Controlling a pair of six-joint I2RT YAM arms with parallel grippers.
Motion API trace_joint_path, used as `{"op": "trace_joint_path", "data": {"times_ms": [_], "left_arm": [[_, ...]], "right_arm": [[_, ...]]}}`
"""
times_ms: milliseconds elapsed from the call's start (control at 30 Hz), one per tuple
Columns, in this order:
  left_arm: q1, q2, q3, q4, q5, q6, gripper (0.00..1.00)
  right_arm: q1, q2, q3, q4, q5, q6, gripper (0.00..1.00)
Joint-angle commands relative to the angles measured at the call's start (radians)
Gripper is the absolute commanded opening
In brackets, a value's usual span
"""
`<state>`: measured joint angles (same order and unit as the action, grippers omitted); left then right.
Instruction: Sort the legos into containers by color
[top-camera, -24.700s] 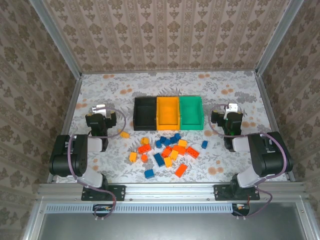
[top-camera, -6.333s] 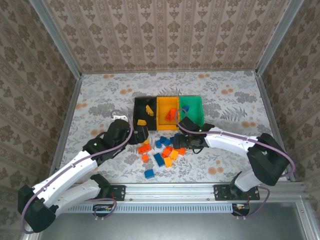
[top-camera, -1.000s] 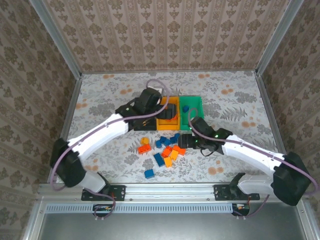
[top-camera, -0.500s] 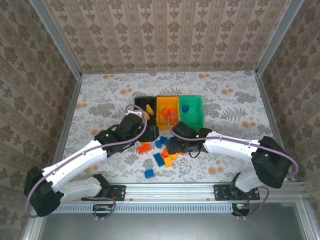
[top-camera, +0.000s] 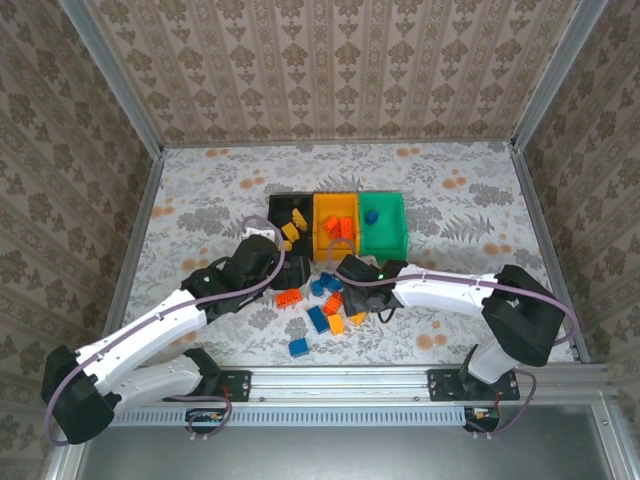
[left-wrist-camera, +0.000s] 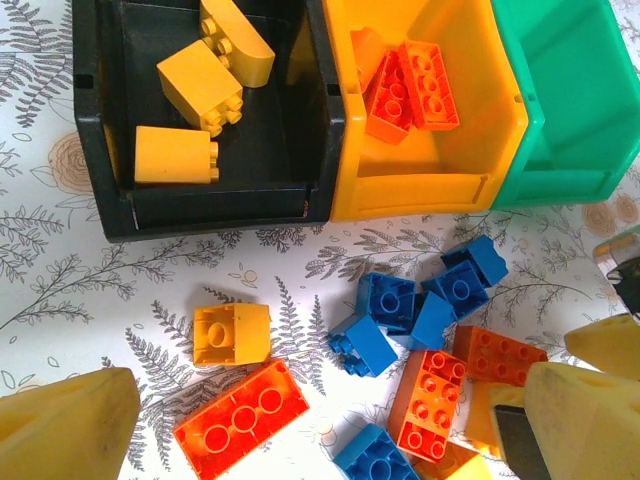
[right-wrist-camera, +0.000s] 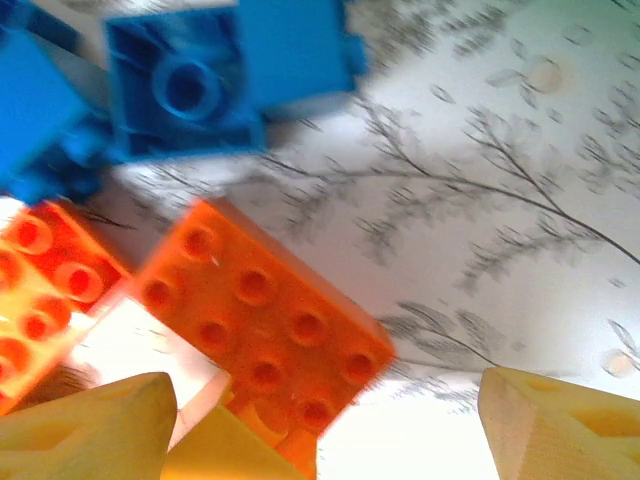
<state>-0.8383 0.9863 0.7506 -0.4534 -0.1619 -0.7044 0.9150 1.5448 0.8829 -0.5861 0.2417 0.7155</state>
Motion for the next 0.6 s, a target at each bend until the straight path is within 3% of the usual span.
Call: {"op": "trace_joint_path", "data": {"times_ms": [0, 133, 267, 433, 567], "left_arm": [[0.009, -0.021, -0.016, -0.018, -0.018, -0.016, 1.00], [0.013, -0.022, -0.026, -0.010, -0.016, -0.023, 1.00], [0.019, -0.021, -0.033, -0.006, -0.011, -0.025, 1.00], [0.027, -0.023, -0.033, -0.012, -0.010, -0.020, 1.00], [0.035, -0.029, -0.047, -0.015, -0.008, -0.026, 1.00]], "right_arm": [[-0.010, -0.093, -0.061, -0.119, 0.085, 0.056, 0.78], [-0.029, -0.212, -0.126, -0.132, 0.085, 0.077, 0.80], [-0.019, -0.286, -0.147, -0.026, -0.053, 0.045, 0.87], [0.021, -0.221, -0.115, 0.009, -0.116, -0.001, 0.91], [0.035, -0.160, -0.109, 0.017, -0.118, -0.018, 0.88]]}}
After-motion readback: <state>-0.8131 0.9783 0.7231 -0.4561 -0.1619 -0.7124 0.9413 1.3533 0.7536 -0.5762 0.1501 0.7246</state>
